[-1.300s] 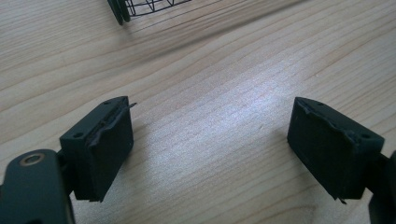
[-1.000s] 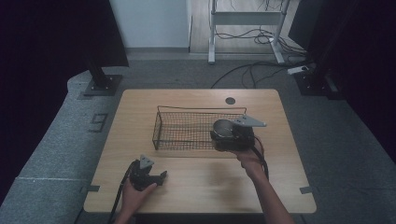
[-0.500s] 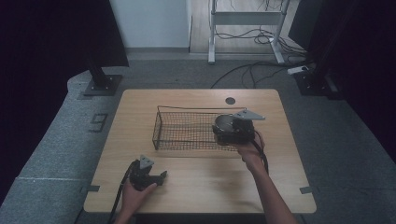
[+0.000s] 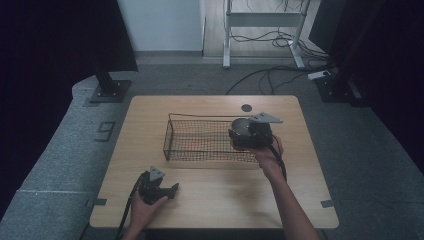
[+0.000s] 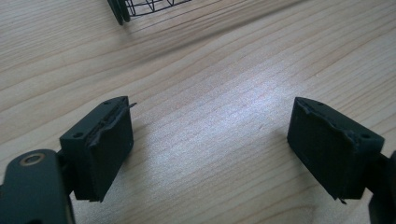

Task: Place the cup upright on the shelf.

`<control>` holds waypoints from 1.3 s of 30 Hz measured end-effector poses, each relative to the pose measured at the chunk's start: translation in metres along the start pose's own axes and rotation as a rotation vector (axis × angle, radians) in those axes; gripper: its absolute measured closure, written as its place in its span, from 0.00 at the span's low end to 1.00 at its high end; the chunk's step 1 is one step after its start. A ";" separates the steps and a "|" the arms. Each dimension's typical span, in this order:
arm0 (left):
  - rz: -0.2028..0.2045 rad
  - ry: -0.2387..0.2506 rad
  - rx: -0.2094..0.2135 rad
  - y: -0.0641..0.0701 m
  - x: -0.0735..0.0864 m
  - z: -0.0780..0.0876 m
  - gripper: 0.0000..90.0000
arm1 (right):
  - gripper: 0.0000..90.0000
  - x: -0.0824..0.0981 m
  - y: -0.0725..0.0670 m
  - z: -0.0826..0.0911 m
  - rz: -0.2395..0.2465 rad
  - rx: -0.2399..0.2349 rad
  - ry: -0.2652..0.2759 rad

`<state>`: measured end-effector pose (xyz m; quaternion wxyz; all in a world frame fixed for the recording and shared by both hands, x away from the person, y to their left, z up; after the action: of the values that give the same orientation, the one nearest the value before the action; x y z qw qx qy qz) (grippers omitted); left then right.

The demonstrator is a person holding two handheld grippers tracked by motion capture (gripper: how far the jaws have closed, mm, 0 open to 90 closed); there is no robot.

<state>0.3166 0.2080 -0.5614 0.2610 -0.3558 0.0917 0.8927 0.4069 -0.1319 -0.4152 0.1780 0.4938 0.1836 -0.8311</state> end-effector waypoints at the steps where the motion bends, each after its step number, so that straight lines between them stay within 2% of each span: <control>1: 0.001 0.001 0.000 0.000 0.000 0.000 0.16 | 0.15 0.000 0.001 -0.001 -0.001 0.001 -0.004; 13: 0.001 0.001 0.001 0.000 0.000 0.000 0.16 | 0.15 -0.003 0.013 -0.022 -0.013 0.035 -0.035; 28: 0.002 0.002 0.000 0.000 0.000 0.000 0.16 | 0.15 -0.005 0.019 -0.039 -0.009 0.061 -0.056; 36: 0.002 0.003 0.000 0.000 0.000 0.000 0.16 | 0.15 -0.003 0.026 -0.056 -0.041 0.064 -0.079; 39: 0.002 0.004 0.000 0.000 0.000 0.000 0.16 | 0.15 -0.001 0.028 -0.063 -0.038 0.075 -0.096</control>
<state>0.3166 0.2077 -0.5615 0.2602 -0.3572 0.0926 0.8922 0.4680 -0.1260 -0.4457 0.1521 0.4559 0.1529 -0.8635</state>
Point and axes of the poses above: each handheld gripper's, and its own axes: z roughly backward along the jaws, x roughly out of its underside, y roughly to its right, the point moved 2 cm from there along -z, roughly forward along the jaws, and after that the axes turned 2 degrees about -z, right-handed, at the moved point
